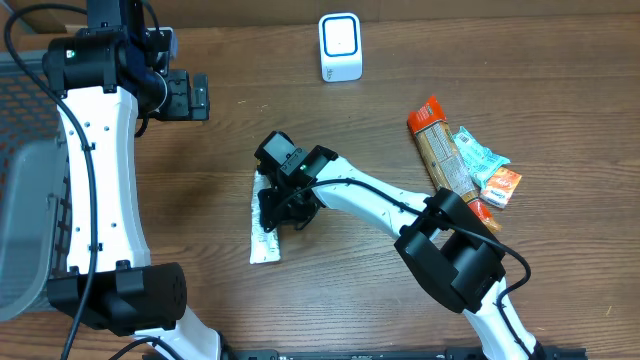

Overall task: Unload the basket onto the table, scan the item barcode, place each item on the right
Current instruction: 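Move the right gripper to the white-and-gold tube and grasp it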

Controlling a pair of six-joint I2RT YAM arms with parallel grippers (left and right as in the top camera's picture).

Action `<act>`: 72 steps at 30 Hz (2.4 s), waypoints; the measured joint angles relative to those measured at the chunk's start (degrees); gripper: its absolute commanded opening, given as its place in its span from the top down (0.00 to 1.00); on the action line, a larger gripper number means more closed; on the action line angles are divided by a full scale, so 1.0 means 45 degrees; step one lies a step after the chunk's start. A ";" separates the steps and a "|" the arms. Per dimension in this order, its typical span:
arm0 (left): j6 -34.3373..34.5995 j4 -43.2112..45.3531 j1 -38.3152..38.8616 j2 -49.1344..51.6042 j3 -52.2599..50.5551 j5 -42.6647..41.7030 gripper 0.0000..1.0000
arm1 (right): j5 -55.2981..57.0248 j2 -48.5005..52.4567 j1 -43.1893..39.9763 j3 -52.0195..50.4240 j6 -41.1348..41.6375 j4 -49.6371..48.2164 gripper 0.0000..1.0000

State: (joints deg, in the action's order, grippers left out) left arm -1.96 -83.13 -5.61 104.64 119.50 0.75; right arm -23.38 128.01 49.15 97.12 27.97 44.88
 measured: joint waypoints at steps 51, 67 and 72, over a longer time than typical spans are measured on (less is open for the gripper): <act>0.0000 0.0000 0.0000 0.0000 0.0000 0.0000 0.00 | -0.3721 -0.1151 -0.5450 -0.2603 -0.5974 0.1360 0.38; 0.0000 0.0000 0.0000 0.0000 0.0000 0.0000 0.00 | -0.4517 -0.1292 -0.4362 -0.4838 -0.1855 -0.4046 0.89; 0.0000 0.0000 0.0000 0.0000 0.0000 0.0000 0.00 | -0.4561 -0.1292 -0.3915 -0.4838 -0.1161 -0.4216 0.96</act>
State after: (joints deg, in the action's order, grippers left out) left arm -1.96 -83.13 -5.61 104.64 119.50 0.75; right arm -43.90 122.19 31.53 75.35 22.74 25.91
